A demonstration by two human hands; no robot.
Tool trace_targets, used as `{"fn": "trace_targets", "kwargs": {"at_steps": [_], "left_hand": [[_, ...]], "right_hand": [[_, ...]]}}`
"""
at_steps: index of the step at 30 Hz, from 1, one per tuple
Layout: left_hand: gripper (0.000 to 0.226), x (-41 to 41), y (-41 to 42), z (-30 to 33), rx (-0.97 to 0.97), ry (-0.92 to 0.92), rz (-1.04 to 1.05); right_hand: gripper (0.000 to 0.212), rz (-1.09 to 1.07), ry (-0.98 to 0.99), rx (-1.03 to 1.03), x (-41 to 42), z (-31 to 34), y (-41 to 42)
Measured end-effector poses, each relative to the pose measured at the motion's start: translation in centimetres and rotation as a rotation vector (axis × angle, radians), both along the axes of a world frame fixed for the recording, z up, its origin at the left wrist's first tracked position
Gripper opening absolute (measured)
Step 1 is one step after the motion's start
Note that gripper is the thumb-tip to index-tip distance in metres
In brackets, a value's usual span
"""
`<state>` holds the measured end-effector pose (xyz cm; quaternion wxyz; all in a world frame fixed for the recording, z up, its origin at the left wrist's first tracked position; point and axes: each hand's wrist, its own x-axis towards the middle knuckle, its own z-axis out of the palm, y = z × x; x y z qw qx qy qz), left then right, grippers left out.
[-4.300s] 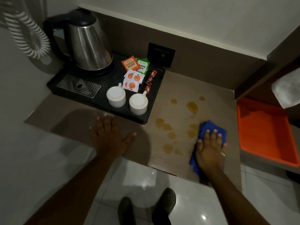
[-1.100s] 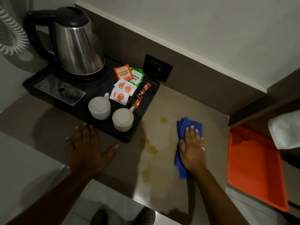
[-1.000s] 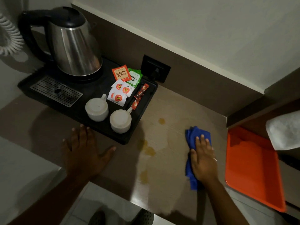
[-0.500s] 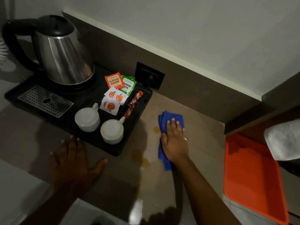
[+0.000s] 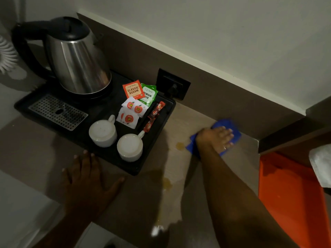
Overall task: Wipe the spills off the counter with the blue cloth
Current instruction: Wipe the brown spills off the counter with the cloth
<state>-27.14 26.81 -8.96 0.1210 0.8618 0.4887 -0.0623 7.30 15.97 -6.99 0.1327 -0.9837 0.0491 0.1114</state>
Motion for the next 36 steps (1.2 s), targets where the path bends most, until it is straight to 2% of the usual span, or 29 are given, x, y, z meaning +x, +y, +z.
{"fn": "trace_targets", "kwargs": {"at_steps": [3, 5, 8, 10, 13, 16, 18, 22, 24, 28, 30, 32, 34, 36], "left_hand": [[0.126, 0.0, 0.2, -0.2, 0.012, -0.003, 0.006], [0.126, -0.1, 0.1, -0.3, 0.016, -0.009, -0.005], [0.126, -0.3, 0.2, -0.5, 0.028, -0.017, -0.020], [0.123, -0.4, 0.2, -0.5, 0.041, -0.033, -0.025], [0.121, -0.4, 0.2, -0.6, 0.047, -0.037, -0.025], [0.118, -0.2, 0.3, -0.8, 0.055, -0.016, -0.032], [0.117, -0.2, 0.3, -0.9, 0.054, -0.018, -0.034], [0.117, -0.3, 0.3, -1.4, 0.053, -0.061, -0.027], [0.117, -0.4, 0.3, -1.5, 0.065, -0.061, -0.032], [0.116, -0.5, 0.3, -1.6, 0.093, -0.046, -0.046], [0.117, -0.4, 0.2, -1.4, 0.106, -0.046, -0.039], [0.118, -0.4, 0.2, -1.2, 0.099, -0.048, -0.024], [0.119, -0.3, 0.2, -1.2, 0.097, -0.051, -0.023], [0.118, -0.3, 0.1, -1.2, 0.098, -0.054, -0.024]], "right_hand": [[0.062, 0.501, -0.124, 0.005, -4.4, -1.0, 3.5], [0.060, 0.818, -0.135, 0.013, -6.4, -1.3, 2.6], [0.059, 1.099, -0.107, 0.012, -4.3, -1.2, -1.8], [0.059, 1.046, -0.099, 0.036, -1.6, -1.0, -5.5], [0.055, 0.691, -0.146, 0.034, 1.6, -1.2, -11.8], [0.059, 0.391, -0.171, -0.099, 2.1, -1.3, -15.7], [0.060, 0.238, -0.150, -0.135, 1.5, -1.4, -14.7], [0.063, -0.115, -0.067, -0.073, -0.4, -1.0, -7.6], [0.064, -0.035, -0.046, -0.065, -2.2, -0.7, -3.3], [0.061, 0.619, -0.171, -0.014, -8.4, -1.7, 3.4], [0.059, 0.912, -0.149, 0.013, -8.7, -1.5, 2.3], [0.057, 1.085, -0.135, 0.023, -5.9, -0.9, -1.1], [0.057, 0.984, -0.149, 0.030, -2.1, -0.7, -5.0], [0.056, 0.699, -0.161, 0.010, 1.2, -0.7, -8.1]]}}
